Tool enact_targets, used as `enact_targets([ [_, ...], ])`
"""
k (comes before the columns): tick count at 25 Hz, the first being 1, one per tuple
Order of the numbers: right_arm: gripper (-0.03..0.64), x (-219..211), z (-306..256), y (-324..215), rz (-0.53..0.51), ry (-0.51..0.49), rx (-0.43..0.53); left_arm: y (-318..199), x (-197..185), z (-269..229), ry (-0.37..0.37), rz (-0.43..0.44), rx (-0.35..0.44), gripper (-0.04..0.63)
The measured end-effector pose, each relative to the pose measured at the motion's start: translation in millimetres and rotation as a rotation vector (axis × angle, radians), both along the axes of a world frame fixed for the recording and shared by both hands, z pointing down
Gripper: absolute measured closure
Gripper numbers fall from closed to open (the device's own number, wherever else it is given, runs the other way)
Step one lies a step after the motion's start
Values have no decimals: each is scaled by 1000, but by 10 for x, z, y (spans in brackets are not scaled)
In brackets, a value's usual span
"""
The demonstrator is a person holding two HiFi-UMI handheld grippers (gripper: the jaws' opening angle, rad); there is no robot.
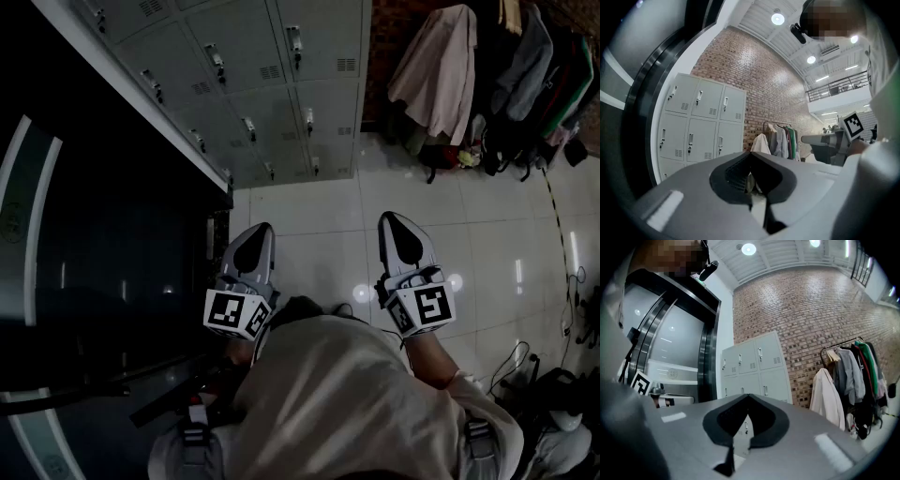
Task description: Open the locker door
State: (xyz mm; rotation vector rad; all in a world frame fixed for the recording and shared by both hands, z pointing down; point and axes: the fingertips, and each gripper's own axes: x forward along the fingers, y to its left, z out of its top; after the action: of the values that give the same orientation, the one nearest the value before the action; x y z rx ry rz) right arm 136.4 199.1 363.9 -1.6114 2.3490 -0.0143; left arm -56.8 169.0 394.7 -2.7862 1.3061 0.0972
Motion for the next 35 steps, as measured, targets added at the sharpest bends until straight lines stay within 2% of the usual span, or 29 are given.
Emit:
enact_targets([
  [7, 615, 93, 108, -94, -8, -16, -17, -81, -3, -55, 5, -14, 3, 595],
  [12, 615, 90, 266, -268, -3, 9, -78, -273, 14, 36, 14, 3, -8, 595],
  [17, 615, -1, 526, -632, 16, 70, -148, -754, -36, 241, 42, 38, -27, 595],
  [21, 615, -54, 510, -977, 36, 83, -141, -1179, -51, 216, 64, 50, -8, 595],
  [25, 615, -155, 342, -1473, 57, 50, -59, -1719, -118, 163, 65, 55, -11, 595],
  [32, 615, -456, 383, -2414, 50, 92, -182, -2662, -343, 48, 64, 78, -33, 595],
  [35, 615, -587, 267, -2837, 64, 69, -134, -3024, -486, 14, 60, 90, -33, 595],
])
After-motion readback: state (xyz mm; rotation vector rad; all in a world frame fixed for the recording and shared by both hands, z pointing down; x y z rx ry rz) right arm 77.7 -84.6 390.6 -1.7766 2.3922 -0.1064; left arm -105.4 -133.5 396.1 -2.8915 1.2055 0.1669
